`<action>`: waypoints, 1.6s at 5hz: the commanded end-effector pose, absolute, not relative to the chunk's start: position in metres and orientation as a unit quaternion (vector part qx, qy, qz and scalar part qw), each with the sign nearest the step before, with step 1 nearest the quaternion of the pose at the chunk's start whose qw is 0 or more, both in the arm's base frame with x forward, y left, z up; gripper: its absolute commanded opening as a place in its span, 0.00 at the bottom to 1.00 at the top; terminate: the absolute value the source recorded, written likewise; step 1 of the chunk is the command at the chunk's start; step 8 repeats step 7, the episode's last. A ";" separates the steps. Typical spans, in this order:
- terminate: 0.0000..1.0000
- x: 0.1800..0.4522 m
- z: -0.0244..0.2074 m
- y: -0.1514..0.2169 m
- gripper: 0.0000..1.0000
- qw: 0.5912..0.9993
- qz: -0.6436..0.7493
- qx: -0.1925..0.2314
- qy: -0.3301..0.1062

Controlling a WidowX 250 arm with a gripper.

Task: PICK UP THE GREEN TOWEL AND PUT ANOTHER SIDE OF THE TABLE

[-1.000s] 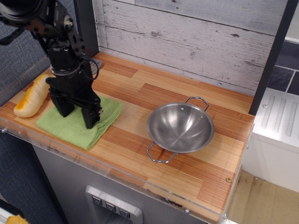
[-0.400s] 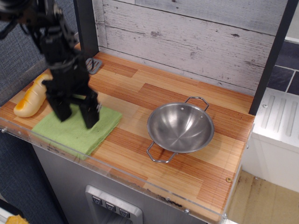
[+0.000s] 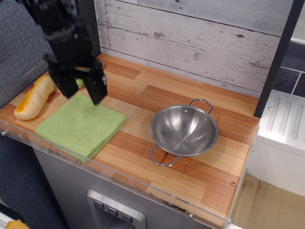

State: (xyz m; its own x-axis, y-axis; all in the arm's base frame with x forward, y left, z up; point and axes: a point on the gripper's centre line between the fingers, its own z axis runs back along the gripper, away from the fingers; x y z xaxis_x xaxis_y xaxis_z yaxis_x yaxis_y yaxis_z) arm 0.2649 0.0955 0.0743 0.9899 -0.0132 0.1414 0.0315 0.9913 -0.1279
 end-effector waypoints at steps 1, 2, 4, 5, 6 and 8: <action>0.00 0.242 0.113 0.107 1.00 0.994 -0.028 -0.015 -0.107; 0.00 0.243 0.120 0.110 1.00 0.994 -0.030 0.002 -0.102; 0.00 0.246 0.121 0.109 1.00 0.996 -0.044 0.018 -0.074; 0.00 0.246 0.121 0.109 1.00 0.996 -0.044 0.018 -0.074; 0.00 0.246 0.121 0.109 1.00 0.996 -0.044 0.018 -0.074; 1.00 0.246 0.121 0.109 1.00 0.996 -0.044 0.018 -0.074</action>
